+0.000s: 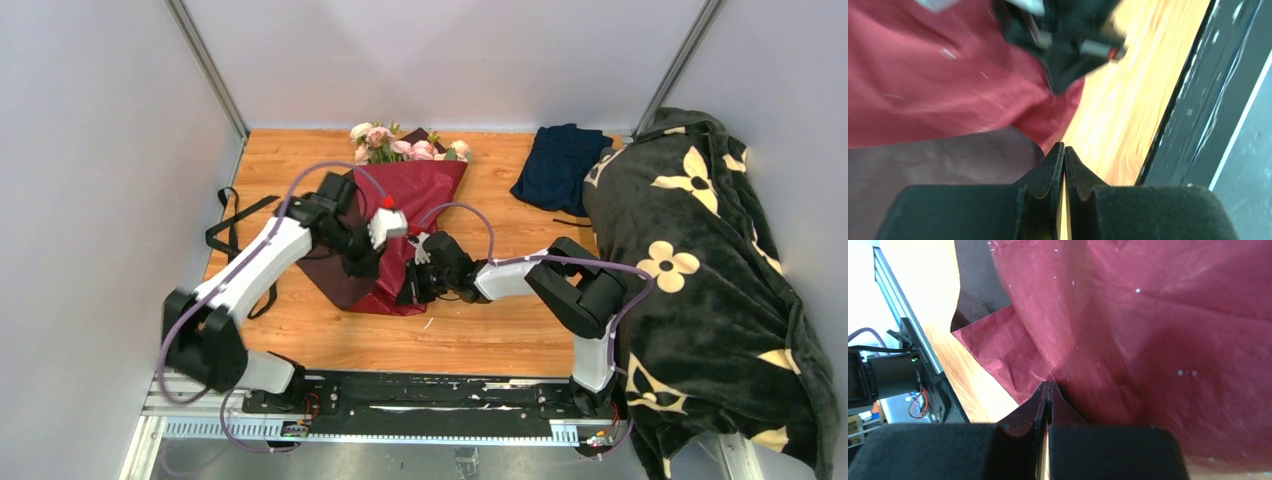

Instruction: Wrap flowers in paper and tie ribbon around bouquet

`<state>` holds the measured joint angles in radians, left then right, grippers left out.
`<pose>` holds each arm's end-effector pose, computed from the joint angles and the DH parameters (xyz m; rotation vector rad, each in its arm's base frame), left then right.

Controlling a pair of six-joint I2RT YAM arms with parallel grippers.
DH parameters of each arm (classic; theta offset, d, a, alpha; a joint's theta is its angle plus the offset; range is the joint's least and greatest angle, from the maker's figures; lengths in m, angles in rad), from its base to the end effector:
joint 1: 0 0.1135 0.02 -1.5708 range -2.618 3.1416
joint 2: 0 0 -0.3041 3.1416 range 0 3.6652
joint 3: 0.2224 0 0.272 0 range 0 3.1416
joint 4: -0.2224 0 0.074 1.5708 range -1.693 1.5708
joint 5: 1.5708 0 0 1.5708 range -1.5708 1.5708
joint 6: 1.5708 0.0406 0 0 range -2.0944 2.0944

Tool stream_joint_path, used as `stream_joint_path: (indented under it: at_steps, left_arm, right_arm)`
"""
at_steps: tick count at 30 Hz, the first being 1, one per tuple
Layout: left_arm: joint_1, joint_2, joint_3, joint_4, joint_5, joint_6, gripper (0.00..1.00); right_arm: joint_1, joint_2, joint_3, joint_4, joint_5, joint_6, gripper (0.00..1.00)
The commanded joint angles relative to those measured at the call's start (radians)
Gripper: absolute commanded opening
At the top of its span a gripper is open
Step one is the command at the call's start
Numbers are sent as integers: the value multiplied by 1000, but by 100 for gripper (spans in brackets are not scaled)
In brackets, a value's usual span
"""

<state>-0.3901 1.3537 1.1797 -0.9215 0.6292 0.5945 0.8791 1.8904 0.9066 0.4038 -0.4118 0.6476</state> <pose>0.2453 -0.1267 0.3286 1.3618 2.1200 -0.7511 0.2461 0.3226 0.1536 -0.5444 2.3449 1.2546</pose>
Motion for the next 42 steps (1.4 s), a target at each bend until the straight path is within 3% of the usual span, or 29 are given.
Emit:
stream_joint_path:
  at_steps: [1,5,10,18,22,27,33,35,37,42]
  left_arm:
    - [11,144,-139,-86,-60,291,9]
    - [9,180,-164,52,-40,224,13]
    - [-6,229,-247,193,-159,161,13]
    - [11,242,-358,161,-522,302,10]
    - [63,238,-358,85,-612,345,7]
    - [130,152,-269,-115,-555,402,9]
    - [-59,40,-97,-174,-289,290,12]
    - [-72,59,-48,-102,-142,193,14]
    - [-79,88,-54,47,-81,89,14]
    - [-110,128,-228,275,-184,71,13]
  right_arm:
    - [-14,69,-35,-30,-9,63,0]
    - [-14,102,-38,-3,-19,85,0]
    - [-14,102,-43,1,-15,93,0]
    - [-14,65,-62,-44,-1,73,0]
    - [-17,68,-63,-56,-2,67,0]
    - [-17,89,-44,-67,-15,57,0]
    - [-17,101,-23,-67,-37,57,0]
    - [-17,99,-17,-72,-38,56,0]
    - [-17,97,-18,-68,-37,66,0]
    - [-19,105,-22,-51,-40,85,0]
